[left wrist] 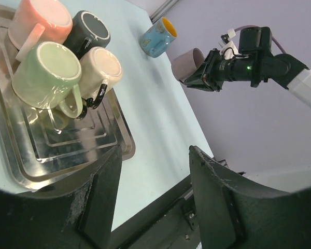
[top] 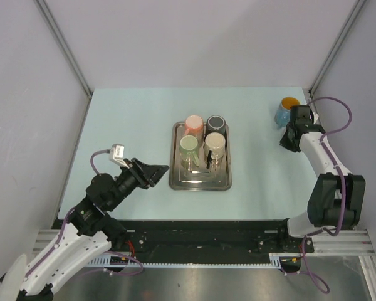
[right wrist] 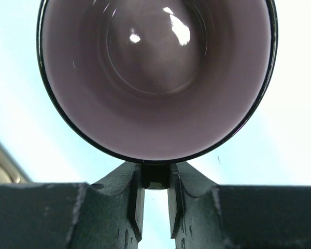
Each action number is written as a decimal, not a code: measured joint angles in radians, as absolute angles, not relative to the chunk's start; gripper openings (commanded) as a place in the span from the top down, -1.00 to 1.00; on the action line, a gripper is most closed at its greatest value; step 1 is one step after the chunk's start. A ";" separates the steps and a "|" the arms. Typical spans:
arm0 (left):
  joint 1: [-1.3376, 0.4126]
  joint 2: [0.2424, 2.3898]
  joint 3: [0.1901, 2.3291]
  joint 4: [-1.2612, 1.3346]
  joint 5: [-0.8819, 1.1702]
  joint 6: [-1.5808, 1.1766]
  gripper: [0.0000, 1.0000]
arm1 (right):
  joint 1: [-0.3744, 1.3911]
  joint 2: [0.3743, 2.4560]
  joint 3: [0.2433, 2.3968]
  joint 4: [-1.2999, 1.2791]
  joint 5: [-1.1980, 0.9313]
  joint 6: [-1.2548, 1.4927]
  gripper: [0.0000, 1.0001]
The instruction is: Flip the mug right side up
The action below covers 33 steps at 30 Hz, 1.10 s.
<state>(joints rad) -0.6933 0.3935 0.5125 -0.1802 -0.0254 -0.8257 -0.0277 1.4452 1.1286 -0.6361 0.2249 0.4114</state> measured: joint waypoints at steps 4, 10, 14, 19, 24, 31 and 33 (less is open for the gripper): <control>-0.693 0.384 0.513 -0.205 -0.038 -0.809 -0.19 | -0.064 1.536 1.129 -0.607 0.231 0.421 1.00; -0.693 0.379 0.513 -0.242 -0.050 -0.800 -0.18 | -0.094 1.649 1.142 -0.555 0.229 0.430 1.00; -0.693 0.379 0.511 -0.258 -0.050 -0.800 -0.18 | -0.105 1.697 1.163 -0.538 0.228 0.433 1.00; -0.693 0.392 0.511 -0.259 -0.050 -0.800 -0.18 | -0.118 1.740 1.206 -0.537 0.219 0.434 1.00; -0.693 0.416 0.511 -0.264 -0.050 -0.800 -0.19 | -0.126 1.777 1.236 -0.525 0.199 0.433 1.00; -0.693 0.417 0.506 -0.268 -0.050 -0.801 -0.18 | -0.125 1.814 1.265 -0.525 0.181 0.434 0.82; -0.693 0.417 0.505 -0.271 -0.050 -0.801 -0.20 | -0.125 1.818 1.269 -0.525 0.179 0.435 0.53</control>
